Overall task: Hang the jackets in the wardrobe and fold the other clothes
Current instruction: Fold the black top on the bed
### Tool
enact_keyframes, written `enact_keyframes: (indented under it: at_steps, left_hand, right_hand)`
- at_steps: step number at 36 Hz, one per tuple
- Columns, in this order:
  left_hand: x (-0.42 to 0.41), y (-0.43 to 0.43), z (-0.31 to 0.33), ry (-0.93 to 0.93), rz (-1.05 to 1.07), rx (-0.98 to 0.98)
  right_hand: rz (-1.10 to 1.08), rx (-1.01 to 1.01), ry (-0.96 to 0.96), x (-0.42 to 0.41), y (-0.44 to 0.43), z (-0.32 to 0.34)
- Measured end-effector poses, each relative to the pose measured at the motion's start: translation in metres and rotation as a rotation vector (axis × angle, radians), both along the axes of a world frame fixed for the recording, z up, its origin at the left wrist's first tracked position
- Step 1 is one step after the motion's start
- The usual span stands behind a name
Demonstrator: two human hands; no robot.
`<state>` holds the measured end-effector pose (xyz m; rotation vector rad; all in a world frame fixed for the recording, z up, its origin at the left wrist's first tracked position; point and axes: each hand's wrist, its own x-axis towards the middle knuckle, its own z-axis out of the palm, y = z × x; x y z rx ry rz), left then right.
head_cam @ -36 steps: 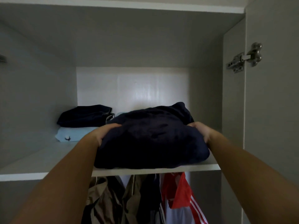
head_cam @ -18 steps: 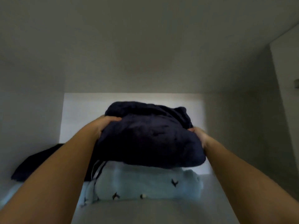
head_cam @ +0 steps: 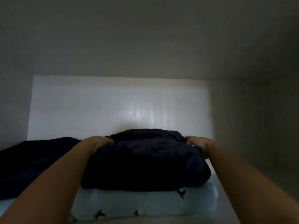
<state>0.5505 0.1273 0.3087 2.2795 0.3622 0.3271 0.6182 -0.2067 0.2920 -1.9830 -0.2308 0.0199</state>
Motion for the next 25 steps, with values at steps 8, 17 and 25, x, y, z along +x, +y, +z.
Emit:
enact_keyframes:
  at_steps: [8,17,25]
  left_hand:
    - [0.011,-0.004,0.028,-0.266,0.018,0.544]
    - [0.063,-0.017,-0.05,0.135,-0.264,0.671]
    - [0.005,-0.048,-0.046,-0.339,0.149,0.96]
  right_hand:
    - [-0.191,-0.467,-0.277,0.005,0.018,0.036]
    - [0.158,-0.85,-0.164,0.005,0.069,-0.018]
    - [-0.136,-0.717,-0.54,-0.059,0.044,-0.029]
